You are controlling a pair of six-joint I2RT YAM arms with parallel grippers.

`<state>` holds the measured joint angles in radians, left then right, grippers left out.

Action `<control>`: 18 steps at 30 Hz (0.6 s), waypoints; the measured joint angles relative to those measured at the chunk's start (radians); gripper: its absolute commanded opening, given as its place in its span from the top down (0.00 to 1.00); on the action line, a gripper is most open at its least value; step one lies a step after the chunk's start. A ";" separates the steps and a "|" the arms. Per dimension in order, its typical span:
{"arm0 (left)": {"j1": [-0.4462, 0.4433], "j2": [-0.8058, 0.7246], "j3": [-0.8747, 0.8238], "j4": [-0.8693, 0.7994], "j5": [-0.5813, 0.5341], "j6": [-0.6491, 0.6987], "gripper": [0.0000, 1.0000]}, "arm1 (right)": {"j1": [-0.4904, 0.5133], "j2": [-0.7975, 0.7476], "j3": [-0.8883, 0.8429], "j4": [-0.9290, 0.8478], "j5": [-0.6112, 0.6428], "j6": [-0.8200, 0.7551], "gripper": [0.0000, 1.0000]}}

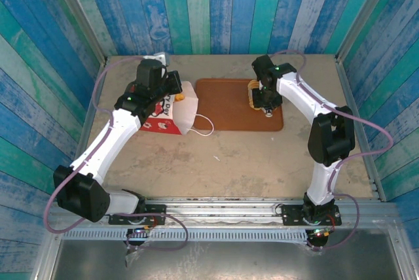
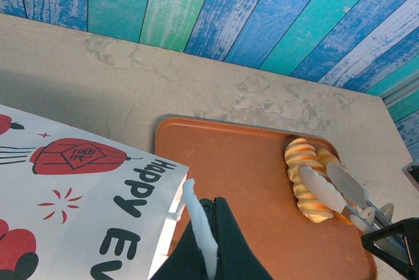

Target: Take the fake bread out of the paper bag

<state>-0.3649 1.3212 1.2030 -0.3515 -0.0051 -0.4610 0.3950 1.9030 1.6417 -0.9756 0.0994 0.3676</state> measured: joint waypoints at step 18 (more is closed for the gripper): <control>0.000 0.000 0.000 0.000 0.000 -0.008 1.00 | -0.004 -0.200 -0.097 0.111 -0.053 -0.125 0.47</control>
<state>-0.3649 1.3212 1.2030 -0.3515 -0.0055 -0.4686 0.3912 1.7035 1.5452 -0.8650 0.0460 0.2424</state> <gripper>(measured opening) 0.041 0.531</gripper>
